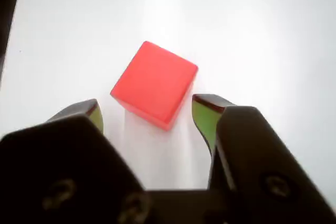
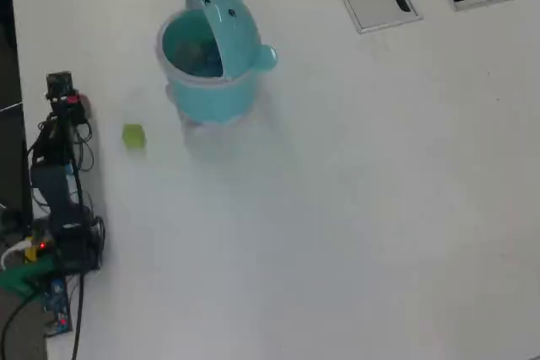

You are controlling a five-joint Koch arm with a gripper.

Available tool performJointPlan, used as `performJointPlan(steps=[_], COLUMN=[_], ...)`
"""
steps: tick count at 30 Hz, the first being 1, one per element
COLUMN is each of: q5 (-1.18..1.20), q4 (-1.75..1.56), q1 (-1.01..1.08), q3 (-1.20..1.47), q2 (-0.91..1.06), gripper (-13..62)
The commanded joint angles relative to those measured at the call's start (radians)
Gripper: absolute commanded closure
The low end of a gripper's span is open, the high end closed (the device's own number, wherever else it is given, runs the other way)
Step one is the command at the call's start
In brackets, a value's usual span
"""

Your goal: Grasp RGB lego blocks and put them in the bin one by one.

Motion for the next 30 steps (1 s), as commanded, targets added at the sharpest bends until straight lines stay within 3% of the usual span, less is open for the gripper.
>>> performJointPlan(steps=[1,23,30], q5=[-0.008,-0.003,-0.002], q4=[-0.077,-0.078,-0.078], q1=[0.000,-0.005,-0.005], q3=[-0.087,-0.216,-0.213], q2=[0.015,-0.117,-0.124], gripper=[19.1,20.1,28.7])
